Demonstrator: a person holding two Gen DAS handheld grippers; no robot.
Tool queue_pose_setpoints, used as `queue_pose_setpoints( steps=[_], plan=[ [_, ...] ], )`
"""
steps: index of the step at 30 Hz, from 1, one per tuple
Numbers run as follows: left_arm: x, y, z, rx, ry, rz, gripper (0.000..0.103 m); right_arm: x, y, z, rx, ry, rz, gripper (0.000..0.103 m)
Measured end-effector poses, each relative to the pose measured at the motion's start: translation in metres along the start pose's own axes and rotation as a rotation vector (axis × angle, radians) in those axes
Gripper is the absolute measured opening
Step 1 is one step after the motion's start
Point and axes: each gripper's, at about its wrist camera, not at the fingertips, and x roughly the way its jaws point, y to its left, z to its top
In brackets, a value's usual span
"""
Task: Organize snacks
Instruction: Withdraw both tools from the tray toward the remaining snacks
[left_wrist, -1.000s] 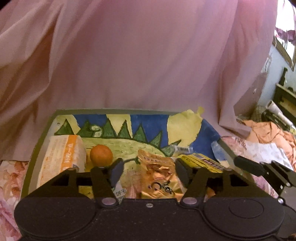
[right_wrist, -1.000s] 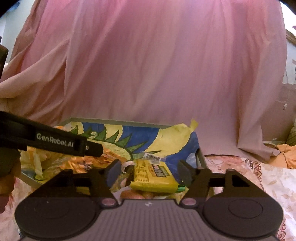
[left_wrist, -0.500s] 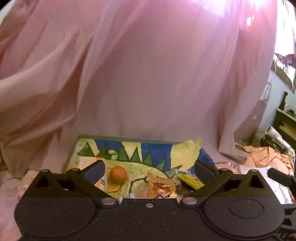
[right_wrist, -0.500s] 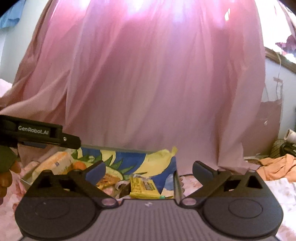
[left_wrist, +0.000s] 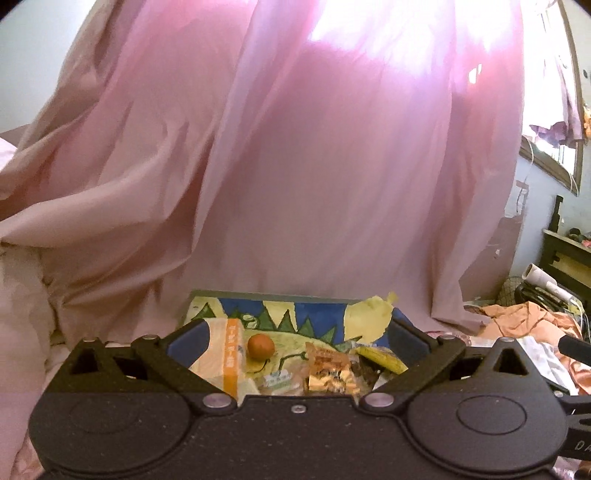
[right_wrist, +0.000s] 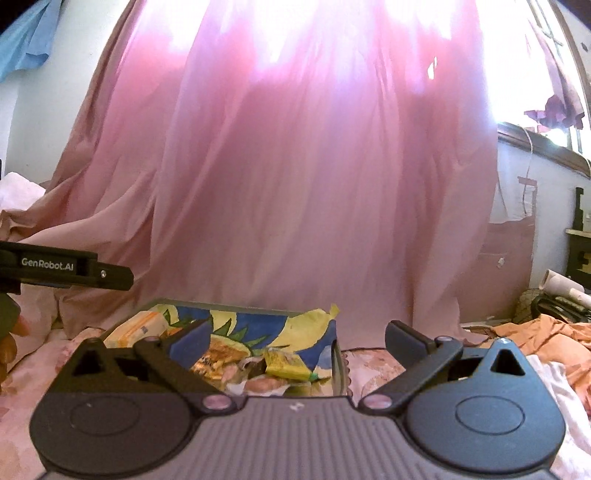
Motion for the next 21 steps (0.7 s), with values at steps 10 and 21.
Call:
queue_pose_setpoints(
  steps=[10, 21],
  plan=[
    [-0.039, 0.014, -0.035, 0.006, 0.036, 0.027, 0.102, -0.040, 0.012, -0.028, 0.018, 0.030, -0.020, 0.103],
    [-0.068, 0.032, -0.075, -0.026, 0.122, 0.059, 0.102, -0.070, 0.029, -0.058, 0.018, 0.124, -0.004, 0.103]
  ],
)
